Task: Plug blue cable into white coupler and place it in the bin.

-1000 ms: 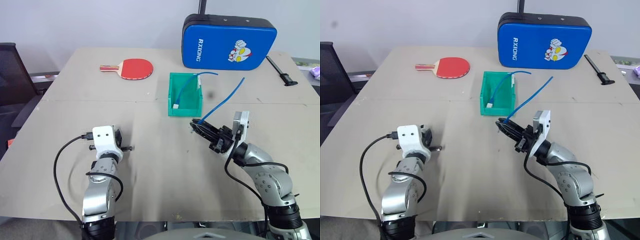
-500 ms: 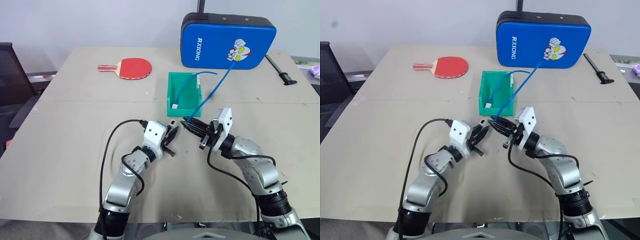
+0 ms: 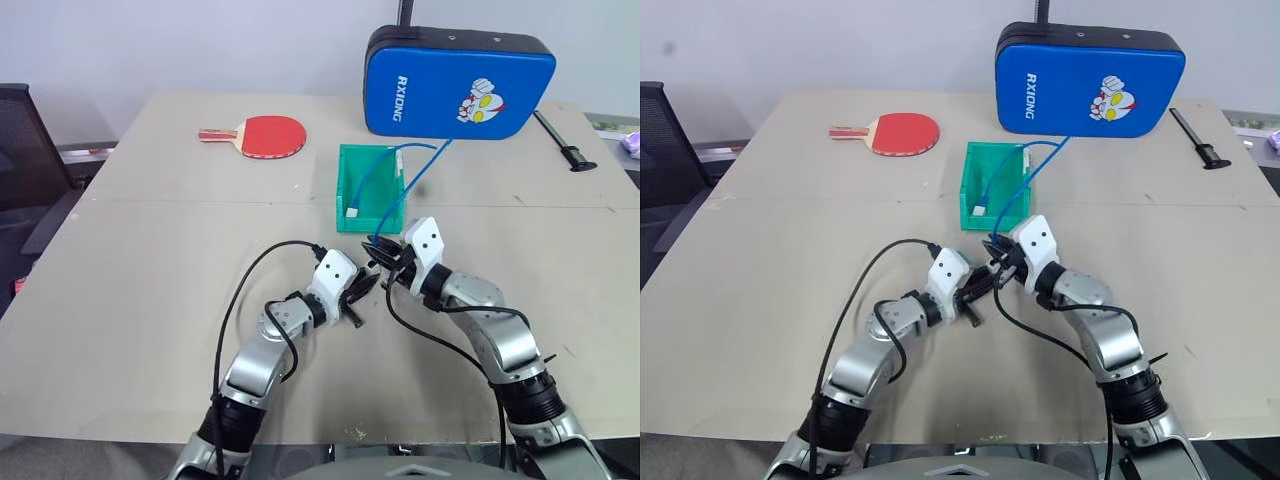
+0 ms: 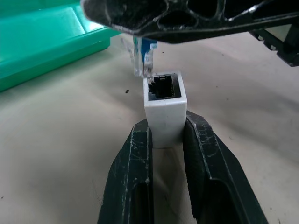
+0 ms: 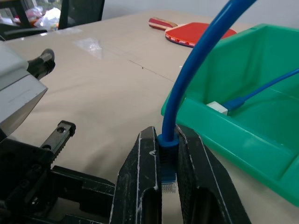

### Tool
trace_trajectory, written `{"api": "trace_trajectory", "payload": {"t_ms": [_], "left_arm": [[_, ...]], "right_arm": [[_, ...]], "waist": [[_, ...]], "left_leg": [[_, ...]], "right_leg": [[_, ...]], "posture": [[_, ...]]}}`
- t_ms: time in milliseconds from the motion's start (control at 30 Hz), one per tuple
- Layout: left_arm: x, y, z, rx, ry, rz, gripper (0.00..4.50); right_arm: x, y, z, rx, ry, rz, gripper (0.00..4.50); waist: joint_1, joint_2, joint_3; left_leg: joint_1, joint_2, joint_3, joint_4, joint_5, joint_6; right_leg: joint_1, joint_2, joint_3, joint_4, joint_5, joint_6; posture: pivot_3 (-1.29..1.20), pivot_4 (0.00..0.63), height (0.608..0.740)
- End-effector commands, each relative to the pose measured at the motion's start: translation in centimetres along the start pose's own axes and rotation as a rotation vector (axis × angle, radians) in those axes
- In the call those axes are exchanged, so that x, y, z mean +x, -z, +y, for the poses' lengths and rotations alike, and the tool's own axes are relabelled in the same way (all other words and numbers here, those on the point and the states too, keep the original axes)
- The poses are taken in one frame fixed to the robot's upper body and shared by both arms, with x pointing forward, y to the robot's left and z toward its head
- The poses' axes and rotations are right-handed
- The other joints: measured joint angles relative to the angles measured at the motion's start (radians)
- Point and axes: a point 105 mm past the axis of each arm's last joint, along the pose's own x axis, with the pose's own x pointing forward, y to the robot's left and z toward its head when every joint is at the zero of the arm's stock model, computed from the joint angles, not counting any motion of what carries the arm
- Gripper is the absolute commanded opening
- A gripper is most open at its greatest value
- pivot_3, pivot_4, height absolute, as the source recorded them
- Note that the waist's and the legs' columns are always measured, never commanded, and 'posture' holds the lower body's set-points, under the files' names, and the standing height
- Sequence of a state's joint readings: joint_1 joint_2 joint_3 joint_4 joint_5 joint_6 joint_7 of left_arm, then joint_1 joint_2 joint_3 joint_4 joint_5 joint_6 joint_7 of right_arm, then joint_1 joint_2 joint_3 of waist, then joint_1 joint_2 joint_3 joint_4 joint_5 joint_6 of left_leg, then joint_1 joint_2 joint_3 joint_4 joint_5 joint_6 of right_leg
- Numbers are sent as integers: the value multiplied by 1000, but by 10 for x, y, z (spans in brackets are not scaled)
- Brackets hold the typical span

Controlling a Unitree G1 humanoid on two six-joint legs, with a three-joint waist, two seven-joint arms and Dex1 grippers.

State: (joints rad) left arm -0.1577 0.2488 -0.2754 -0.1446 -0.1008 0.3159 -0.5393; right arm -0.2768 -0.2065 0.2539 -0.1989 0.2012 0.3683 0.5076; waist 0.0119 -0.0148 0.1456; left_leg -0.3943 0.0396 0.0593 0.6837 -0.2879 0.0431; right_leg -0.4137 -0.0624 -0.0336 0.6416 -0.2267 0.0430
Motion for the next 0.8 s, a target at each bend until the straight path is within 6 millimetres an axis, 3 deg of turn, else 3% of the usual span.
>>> {"api": "trace_trajectory", "payload": {"t_ms": [33, 267, 567, 800], "left_arm": [[-1, 7, -1, -5, -4, 30, 300], [-7, 13, -7, 18, -25, 50, 300], [-22, 14, -13, 24, -68, -44, 300], [-24, 17, -26, 12, -66, -39, 300]], "right_arm": [[-2, -12, 6, -30, 10, -40, 0], [-10, -18, 8, -1, 94, -94, 0], [-25, -16, 20, 18, 135, -135, 0], [-29, -26, 38, -5, 88, -161, 0]], "waist": [[0, 0, 0], [-1, 0, 0], [-5, 1, -1], [-4, 1, -1]], "left_leg": [[0, 0, 0, 0, 0, 0], [0, 0, 0, 0, 0, 0], [0, 2, 0, -1, 0, 0], [0, 2, 0, -1, 0, 0]], "right_leg": [[0, 0, 0, 0, 0, 0], [0, 0, 0, 0, 0, 0], [0, 0, 0, -1, 0, 0], [0, -1, 1, 0, -2, -4]], "posture": [[0, 150, 728], [0, 150, 728], [0, 150, 728], [0, 150, 728]]}}
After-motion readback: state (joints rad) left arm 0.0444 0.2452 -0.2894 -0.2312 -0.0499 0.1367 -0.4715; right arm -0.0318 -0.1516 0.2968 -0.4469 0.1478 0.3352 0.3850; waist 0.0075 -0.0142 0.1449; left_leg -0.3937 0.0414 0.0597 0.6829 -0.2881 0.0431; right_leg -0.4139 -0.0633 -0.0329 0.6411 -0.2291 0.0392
